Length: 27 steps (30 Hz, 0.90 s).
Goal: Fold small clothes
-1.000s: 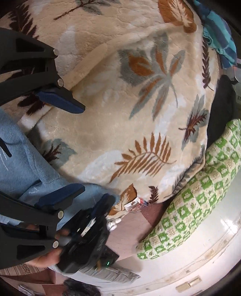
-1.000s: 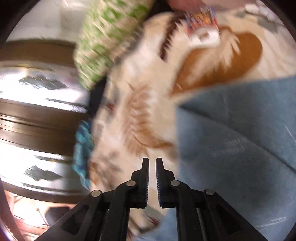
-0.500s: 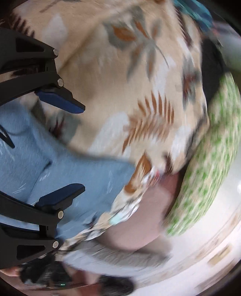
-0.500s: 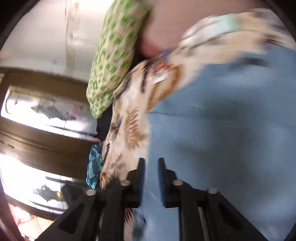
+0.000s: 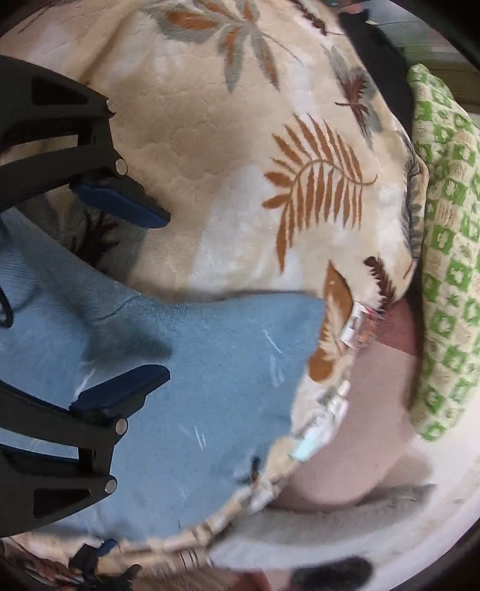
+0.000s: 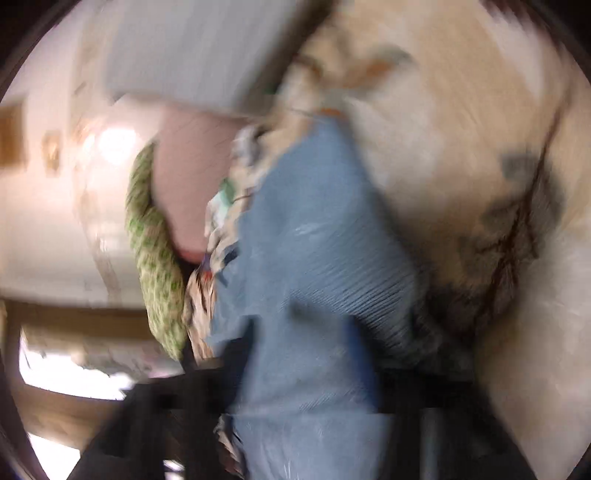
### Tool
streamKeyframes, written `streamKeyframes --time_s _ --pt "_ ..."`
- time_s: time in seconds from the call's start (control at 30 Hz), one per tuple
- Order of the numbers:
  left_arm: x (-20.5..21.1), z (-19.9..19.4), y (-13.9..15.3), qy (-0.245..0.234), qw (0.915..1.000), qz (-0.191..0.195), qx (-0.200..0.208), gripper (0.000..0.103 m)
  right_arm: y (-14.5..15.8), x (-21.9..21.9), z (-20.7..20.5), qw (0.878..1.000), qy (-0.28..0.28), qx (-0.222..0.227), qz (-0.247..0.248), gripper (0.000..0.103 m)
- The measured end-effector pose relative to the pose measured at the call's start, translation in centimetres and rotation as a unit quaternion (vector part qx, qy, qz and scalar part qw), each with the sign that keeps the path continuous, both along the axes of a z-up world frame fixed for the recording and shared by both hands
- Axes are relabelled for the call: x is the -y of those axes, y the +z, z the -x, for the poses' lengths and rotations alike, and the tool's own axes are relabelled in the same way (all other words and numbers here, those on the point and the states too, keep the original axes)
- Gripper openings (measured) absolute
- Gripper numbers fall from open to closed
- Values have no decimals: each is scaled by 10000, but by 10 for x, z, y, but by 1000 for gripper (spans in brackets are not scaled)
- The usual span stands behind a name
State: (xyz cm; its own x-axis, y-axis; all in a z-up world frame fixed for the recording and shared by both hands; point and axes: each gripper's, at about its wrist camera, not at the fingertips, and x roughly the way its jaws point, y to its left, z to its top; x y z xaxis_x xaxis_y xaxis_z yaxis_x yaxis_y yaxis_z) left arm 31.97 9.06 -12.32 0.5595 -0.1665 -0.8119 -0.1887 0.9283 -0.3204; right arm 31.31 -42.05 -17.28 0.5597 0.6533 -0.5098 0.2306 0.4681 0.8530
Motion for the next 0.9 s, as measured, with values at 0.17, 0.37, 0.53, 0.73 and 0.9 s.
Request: streamKeyframes --time_s 0.17,0.37,0.53,0.73,0.9 --pt "-38 75 45 164 9993 165 299 77 77 12 80 9940 438 514 862 71" --pt "-67 219 74 308 9988 259 289 80 86 -16 213 9696 1783 381 1634 71" --pt "-47 302 45 324 9983 390 -299 83 32 -10 317 9672 2097 -139 1430 71" --pt "-16 333 -15 481 9838 1025 -1387 83 -18 -16 326 9750 1566 -832 1338 71" --pt "10 335 -22 330 9887 24 -1464 83 -36 -24 318 9649 1556 -1235 1720 71"
